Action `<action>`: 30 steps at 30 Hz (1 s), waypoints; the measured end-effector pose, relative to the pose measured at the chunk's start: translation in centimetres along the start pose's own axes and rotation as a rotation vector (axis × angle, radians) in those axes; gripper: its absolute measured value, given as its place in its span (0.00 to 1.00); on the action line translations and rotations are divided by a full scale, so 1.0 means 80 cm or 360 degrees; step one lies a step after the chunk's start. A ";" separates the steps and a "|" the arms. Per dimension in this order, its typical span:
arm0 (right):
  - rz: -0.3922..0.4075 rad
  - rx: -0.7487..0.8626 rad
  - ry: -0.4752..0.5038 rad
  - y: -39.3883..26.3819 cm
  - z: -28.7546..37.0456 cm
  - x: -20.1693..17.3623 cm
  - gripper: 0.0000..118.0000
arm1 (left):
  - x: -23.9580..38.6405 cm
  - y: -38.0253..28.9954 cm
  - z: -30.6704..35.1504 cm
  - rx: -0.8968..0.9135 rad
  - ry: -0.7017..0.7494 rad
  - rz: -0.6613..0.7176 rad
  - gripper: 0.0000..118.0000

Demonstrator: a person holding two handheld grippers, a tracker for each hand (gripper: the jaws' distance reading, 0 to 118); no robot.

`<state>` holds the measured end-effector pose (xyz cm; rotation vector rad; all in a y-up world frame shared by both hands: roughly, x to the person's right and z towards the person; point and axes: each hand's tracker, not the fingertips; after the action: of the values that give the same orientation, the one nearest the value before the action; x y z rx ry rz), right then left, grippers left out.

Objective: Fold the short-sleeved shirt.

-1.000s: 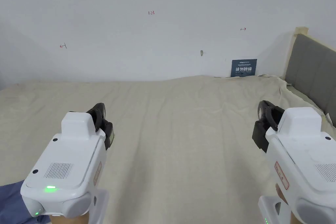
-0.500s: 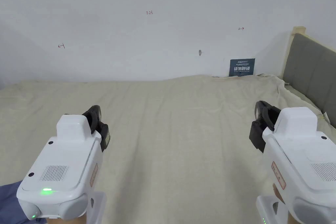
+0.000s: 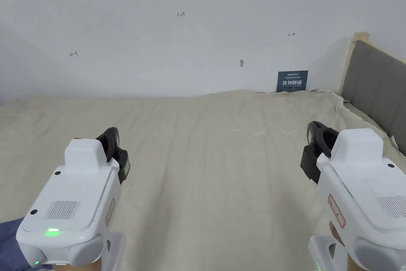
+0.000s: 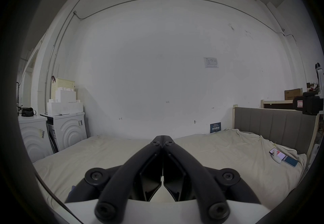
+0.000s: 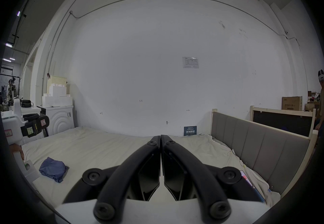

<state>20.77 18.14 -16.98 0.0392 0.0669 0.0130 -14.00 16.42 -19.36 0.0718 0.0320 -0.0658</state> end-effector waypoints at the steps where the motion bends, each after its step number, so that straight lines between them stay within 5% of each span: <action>1: 0.0002 0.0000 -0.0001 0.000 0.000 -0.001 0.00 | 0.000 0.000 0.000 -0.0001 -0.0003 0.0000 0.00; 30: 0.0011 0.0003 0.0011 0.000 0.000 -0.002 0.00 | -0.003 -0.002 0.003 -0.0001 0.0021 0.0003 0.00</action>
<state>20.63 18.15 -16.94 0.0410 0.0736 0.0201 -14.28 16.27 -19.11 0.0715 0.0449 -0.0634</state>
